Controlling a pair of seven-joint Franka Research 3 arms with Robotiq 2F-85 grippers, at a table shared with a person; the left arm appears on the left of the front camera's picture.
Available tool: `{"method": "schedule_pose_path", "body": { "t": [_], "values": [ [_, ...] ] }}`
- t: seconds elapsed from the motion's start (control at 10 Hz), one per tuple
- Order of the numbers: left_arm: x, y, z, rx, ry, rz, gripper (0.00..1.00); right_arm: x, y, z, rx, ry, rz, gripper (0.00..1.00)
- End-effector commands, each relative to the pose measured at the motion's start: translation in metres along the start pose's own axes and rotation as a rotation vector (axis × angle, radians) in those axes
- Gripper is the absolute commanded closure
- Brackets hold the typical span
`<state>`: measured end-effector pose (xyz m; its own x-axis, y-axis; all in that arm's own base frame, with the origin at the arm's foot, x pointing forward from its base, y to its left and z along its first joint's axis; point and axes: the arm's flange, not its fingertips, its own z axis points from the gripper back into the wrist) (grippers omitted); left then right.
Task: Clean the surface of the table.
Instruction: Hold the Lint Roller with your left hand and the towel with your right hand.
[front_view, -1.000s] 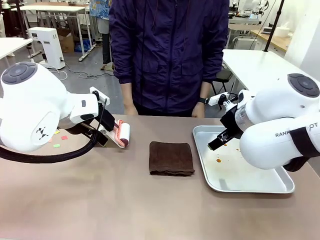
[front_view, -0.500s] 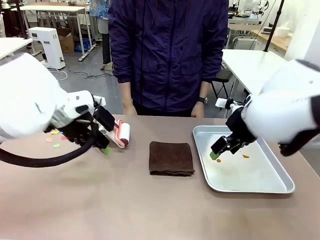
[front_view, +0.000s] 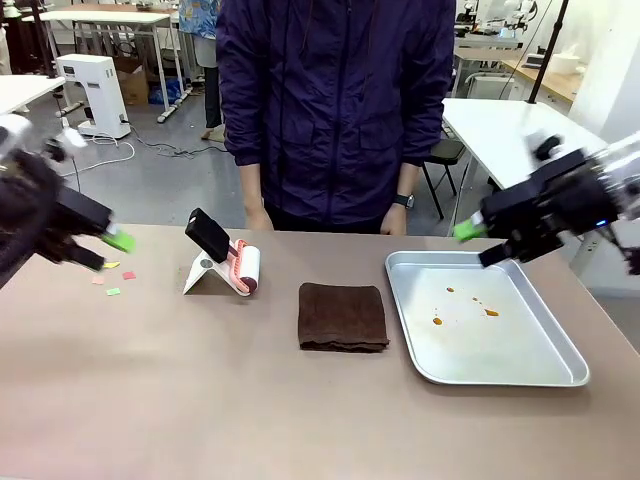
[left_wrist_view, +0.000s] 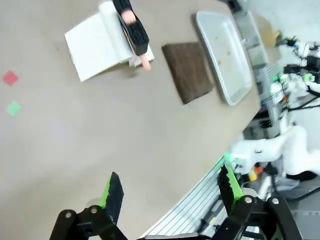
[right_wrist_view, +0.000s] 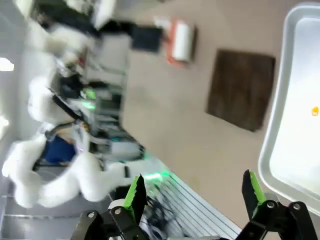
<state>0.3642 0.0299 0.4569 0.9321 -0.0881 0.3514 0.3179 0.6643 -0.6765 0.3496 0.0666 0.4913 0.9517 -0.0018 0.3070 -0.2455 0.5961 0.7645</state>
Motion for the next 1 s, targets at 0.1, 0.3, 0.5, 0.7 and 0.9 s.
{"method": "schedule_pose_path", "body": {
  "t": [0.1,0.3,0.5,0.7,0.9],
  "values": [
    [-0.026,0.059,0.06,-0.242,-0.196,0.066,0.0,-0.095,-0.056,0.054,0.156,-0.252,-0.071,0.0],
    [-0.051,0.096,0.079,-0.306,-0.314,0.166,0.0,-0.116,-0.094,0.088,0.19,-0.37,-0.172,0.0],
    [-0.066,0.101,0.062,-0.336,-0.412,0.315,0.0,-0.125,-0.128,0.109,0.22,-0.439,-0.261,0.0],
    [-0.078,0.102,0.056,-0.319,-0.474,0.411,0.0,-0.13,-0.142,0.118,0.196,-0.497,-0.298,0.0],
    [-0.076,0.121,0.067,-0.329,-0.432,0.372,0.0,-0.058,-0.159,0.19,0.188,-0.459,-0.323,0.0]
  ]
}}
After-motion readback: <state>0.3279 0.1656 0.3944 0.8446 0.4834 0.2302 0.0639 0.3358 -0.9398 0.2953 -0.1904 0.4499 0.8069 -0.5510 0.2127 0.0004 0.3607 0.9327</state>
